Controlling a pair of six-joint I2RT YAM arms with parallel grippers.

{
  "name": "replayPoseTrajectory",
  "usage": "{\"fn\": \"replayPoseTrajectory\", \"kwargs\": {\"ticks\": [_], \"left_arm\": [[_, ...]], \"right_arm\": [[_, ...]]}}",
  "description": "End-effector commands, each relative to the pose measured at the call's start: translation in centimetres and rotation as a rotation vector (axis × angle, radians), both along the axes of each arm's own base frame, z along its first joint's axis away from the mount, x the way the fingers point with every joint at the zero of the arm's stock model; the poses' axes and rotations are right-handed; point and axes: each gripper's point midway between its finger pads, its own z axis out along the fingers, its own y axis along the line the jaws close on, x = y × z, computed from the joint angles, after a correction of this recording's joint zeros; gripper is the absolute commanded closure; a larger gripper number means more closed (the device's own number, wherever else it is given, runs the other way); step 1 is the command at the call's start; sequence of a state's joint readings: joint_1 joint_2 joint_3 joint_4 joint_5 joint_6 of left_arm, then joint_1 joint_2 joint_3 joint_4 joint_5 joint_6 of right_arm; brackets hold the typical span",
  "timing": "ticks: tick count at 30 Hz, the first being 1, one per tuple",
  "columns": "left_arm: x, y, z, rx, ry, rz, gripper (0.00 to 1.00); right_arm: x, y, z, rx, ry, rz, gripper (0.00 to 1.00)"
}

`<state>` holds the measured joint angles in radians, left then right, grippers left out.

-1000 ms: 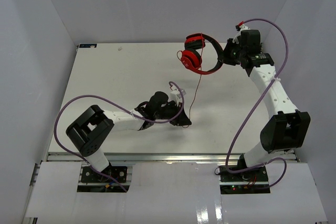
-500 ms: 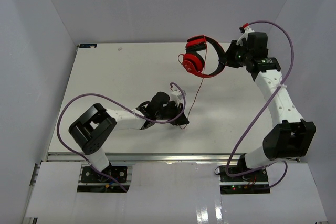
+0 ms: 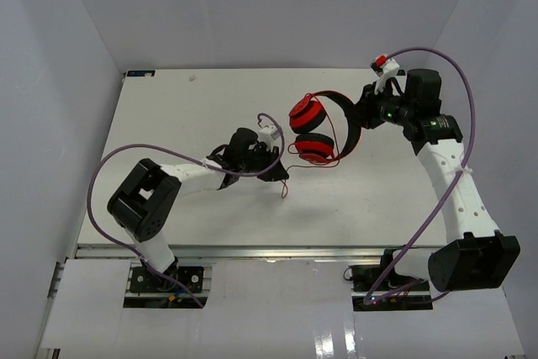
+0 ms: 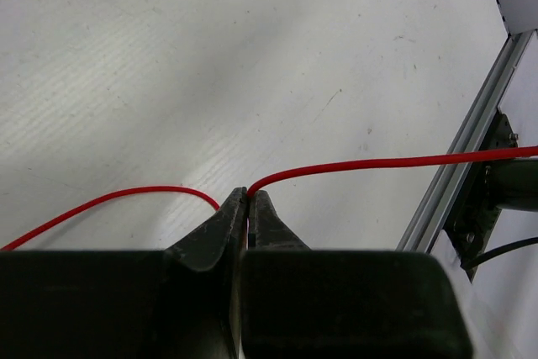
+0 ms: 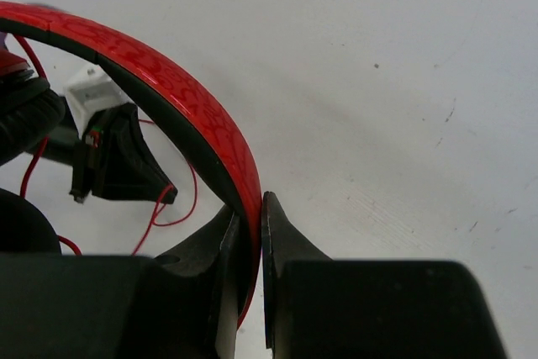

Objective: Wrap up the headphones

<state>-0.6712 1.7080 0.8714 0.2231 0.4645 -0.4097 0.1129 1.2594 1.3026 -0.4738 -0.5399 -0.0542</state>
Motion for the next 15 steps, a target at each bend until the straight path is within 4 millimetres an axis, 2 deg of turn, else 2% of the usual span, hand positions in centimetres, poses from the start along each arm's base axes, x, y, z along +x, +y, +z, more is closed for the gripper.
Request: {"fn": "replayPoseTrajectory", "kwargs": {"ticks": [1, 7, 10, 15], "left_arm": [[2.3, 0.4, 3.2, -0.018, -0.066, -0.046, 1.00], [5.7, 2.8, 3.8, 0.016, -0.067, -0.004, 1.00], [7.6, 3.9, 5.5, 0.010, -0.082, 0.028, 1.00], [9.6, 4.7, 8.8, 0.001, -0.124, 0.049, 1.00]], "right_arm": [[-2.3, 1.2, 0.1, -0.078, -0.123, 0.168, 0.92], [-3.8, 0.4, -1.5, -0.235, -0.218, 0.204, 0.92], [-3.8, -0.2, -2.4, -0.308, -0.245, 0.187, 0.92], [-3.1, -1.4, -3.7, -0.405, -0.278, 0.138, 0.92]]}}
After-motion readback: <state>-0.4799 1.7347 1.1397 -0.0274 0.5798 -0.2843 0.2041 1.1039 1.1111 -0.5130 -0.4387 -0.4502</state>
